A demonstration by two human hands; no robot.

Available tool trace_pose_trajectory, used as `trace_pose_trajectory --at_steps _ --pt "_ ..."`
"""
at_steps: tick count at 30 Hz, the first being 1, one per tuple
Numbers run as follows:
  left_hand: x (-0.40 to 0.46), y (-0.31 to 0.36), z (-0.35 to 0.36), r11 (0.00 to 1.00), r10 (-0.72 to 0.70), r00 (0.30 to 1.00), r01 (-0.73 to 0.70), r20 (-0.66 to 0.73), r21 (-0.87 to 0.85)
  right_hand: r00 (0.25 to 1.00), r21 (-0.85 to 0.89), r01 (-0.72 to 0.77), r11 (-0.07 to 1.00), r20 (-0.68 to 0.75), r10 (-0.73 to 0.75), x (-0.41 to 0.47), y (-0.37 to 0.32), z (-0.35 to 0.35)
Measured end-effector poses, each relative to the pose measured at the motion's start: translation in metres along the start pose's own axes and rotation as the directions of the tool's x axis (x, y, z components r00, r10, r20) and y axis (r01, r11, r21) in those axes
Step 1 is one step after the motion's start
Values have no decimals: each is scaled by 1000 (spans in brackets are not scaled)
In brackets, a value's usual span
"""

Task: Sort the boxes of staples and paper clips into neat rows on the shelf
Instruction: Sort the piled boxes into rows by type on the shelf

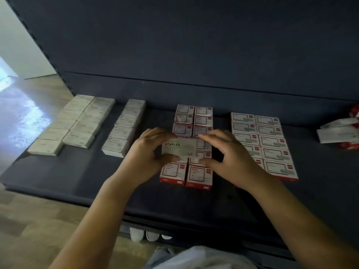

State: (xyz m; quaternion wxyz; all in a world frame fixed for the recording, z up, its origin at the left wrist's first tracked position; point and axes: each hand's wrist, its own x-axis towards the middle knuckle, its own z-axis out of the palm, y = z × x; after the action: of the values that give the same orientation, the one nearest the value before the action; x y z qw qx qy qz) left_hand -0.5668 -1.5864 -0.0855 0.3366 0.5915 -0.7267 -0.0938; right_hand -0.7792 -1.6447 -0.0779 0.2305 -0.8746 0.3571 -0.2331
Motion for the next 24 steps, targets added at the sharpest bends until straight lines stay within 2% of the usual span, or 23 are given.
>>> trace_pose_trajectory --at_steps 4,9,16,21,24 --pt "-14 -40 -31 998 -55 998 56 -26 29 999 -69 31 997 23 -29 22 -22 25" --pt "-41 -91 -69 987 -106 994 108 -28 121 995 -58 93 994 34 -91 44 -49 55" --pt "-93 -137 -112 920 -311 943 330 -122 210 983 -56 177 983 56 -174 64 -80 91" --pt "-111 -164 -121 899 -211 975 224 -76 377 966 -83 245 966 107 -235 75 -97 112" --pt "-113 -177 -118 853 -220 969 248 -114 459 963 -88 257 962 112 -247 79 -100 117"
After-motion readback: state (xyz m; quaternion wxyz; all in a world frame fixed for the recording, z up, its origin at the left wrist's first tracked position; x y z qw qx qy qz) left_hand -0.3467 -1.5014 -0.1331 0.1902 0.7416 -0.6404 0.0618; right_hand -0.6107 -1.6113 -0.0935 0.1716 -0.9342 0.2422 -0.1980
